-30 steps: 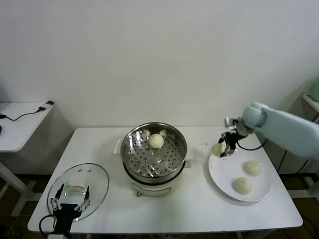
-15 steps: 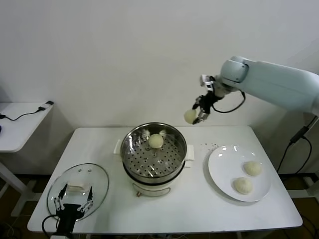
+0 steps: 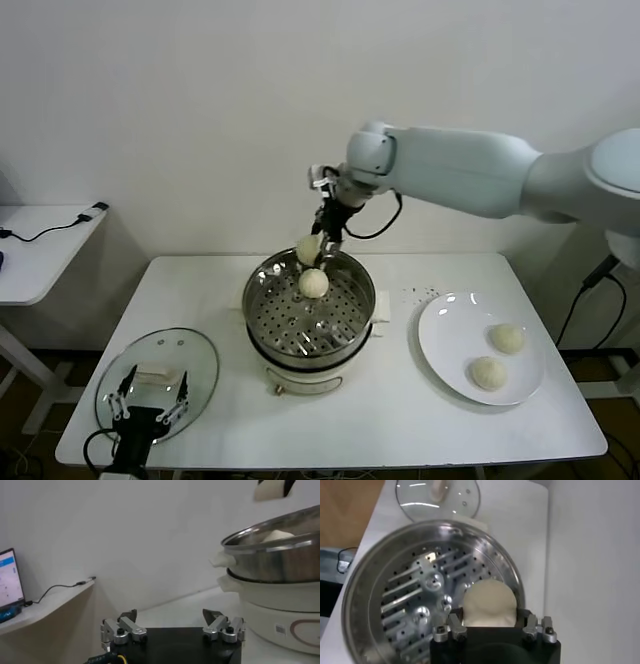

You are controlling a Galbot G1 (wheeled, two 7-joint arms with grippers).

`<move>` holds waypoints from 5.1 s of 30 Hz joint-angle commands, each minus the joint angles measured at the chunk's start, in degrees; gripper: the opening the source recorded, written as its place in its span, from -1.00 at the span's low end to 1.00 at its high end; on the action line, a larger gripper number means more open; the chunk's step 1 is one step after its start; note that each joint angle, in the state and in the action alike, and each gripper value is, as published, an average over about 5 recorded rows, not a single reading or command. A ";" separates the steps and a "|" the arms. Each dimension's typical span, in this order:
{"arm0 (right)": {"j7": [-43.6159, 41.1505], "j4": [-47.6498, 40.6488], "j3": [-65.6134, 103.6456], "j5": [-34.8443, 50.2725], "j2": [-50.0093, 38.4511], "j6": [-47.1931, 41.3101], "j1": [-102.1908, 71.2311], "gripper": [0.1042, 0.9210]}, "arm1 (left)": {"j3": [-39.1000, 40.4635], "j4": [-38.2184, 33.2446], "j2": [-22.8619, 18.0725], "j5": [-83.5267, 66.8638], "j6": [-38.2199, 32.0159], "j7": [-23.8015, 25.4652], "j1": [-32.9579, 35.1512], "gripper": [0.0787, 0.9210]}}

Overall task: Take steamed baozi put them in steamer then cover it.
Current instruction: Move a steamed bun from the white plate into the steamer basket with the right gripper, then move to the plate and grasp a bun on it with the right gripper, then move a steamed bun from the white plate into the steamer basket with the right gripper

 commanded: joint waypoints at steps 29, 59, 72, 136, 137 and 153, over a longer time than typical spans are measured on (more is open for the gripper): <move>-1.97 1.33 -0.22 -1.53 1.71 -0.47 -3.77 0.76 | 0.04 0.48 -0.13 0.44 0.23 -0.10 -0.40 0.77; -7.87 22.30 10.68 -38.14 -53.26 6.51 -18.14 0.76 | 0.55 -0.42 -0.87 3.15 1.75 -0.12 -2.03 0.77; -7.67 15.29 27.86 -46.72 -51.79 8.03 -40.18 0.76 | 0.74 -0.20 -2.03 5.49 2.12 -0.21 -1.36 0.77; -11.10 12.59 10.13 -62.45 0.14 57.84 -2.62 0.41 | 0.99 0.07 -2.22 6.77 0.94 0.02 1.80 0.77; -10.95 12.62 9.74 -62.43 0.44 57.99 -3.26 0.41 | 1.05 0.12 -2.20 6.79 0.87 0.02 1.94 0.77; -10.61 15.31 7.39 -60.36 1.41 57.79 -8.83 0.41 | 0.83 1.13 -1.95 6.45 0.88 -0.03 1.54 0.77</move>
